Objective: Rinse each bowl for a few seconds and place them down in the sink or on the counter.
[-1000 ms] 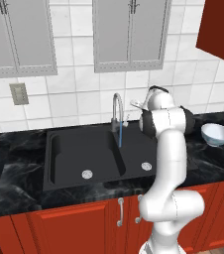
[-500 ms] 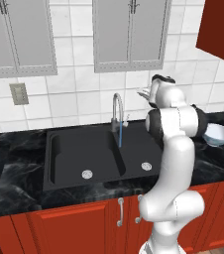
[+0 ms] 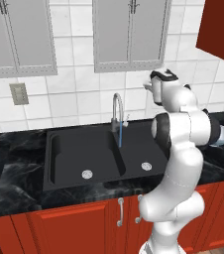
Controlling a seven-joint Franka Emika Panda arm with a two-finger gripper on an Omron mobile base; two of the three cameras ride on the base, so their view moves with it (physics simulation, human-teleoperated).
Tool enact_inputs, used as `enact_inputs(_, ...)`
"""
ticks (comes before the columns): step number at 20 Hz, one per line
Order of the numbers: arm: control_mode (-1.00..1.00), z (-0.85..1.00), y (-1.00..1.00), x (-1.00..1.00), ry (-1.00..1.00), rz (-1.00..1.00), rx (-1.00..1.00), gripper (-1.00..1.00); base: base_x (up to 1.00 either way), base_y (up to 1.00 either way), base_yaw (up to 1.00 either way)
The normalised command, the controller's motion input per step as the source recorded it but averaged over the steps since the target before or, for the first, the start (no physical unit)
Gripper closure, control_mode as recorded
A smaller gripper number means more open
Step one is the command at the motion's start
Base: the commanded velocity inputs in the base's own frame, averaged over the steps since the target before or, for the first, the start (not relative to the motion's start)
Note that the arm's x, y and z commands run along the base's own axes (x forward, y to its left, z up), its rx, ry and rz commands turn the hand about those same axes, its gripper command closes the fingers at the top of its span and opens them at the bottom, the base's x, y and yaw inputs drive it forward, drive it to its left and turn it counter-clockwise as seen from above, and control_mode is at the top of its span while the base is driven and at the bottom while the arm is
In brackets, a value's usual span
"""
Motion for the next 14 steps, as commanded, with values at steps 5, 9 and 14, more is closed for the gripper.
enact_inputs(5,-1.00,0.42,-0.09,-0.27,0.20,-0.15,-0.02,-1.00,0.00,0.00,0.00)
enact_inputs(9,-1.00,0.40,-0.13,-0.28,0.16,-0.15,-0.07,-1.00,0.00,0.00,0.00)
enact_inputs(14,-1.00,0.51,-0.31,-0.34,0.13,-0.12,-0.07,-1.00,0.00,0.00,0.00)
